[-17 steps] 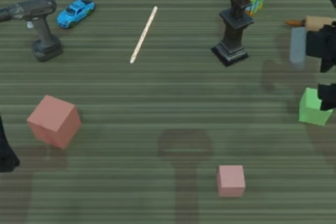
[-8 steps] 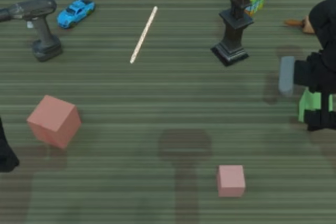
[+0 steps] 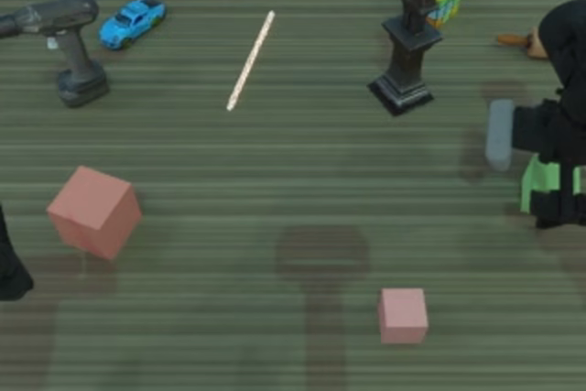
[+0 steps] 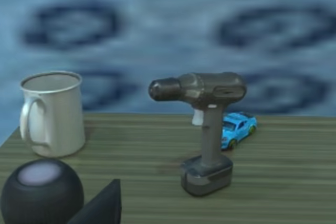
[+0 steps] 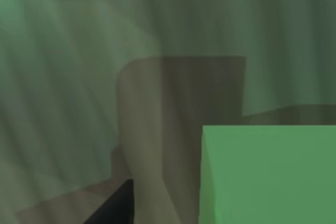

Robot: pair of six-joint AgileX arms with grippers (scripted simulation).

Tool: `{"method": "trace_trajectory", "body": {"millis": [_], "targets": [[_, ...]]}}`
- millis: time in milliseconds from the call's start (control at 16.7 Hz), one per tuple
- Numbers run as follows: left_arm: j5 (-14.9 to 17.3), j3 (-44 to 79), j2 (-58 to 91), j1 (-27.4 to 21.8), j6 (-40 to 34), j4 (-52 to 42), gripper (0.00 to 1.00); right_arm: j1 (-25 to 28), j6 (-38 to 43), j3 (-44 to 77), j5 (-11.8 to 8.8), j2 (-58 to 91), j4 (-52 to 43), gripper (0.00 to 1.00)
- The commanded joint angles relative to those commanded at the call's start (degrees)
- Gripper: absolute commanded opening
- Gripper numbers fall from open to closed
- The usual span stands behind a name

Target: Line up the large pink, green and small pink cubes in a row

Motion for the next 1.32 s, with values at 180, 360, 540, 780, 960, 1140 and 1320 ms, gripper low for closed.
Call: {"method": "trace_trajectory", "body": {"millis": [180,360,540,780,960,1140,1320], "targets": [[0.0,0.0,0.0,0.0,0.0,0.0,1.00,0.0,0.0,0.0,0.0,0.0,0.0,0.40],[0.0,0.0,0.0,0.0,0.0,0.0,1.00,0.0,0.0,0.0,0.0,0.0,0.0,0.17],[0.0,0.0,0.0,0.0,0.0,0.0,1.00,0.0,0.0,0.0,0.0,0.0,0.0,0.00],[0.0,0.0,0.0,0.0,0.0,0.0,1.00,0.0,0.0,0.0,0.0,0.0,0.0,0.00],[0.0,0.0,0.0,0.0,0.0,0.0,1.00,0.0,0.0,0.0,0.0,0.0,0.0,0.00],[0.0,0.0,0.0,0.0,0.0,0.0,1.00,0.1,0.7,0.8,-0.1,-2.1,-2.7,0.00],[0.0,0.0,0.0,0.0,0.0,0.0,1.00,0.2,0.6,4.2,-0.1,-4.2,-8.6,0.00]]}}
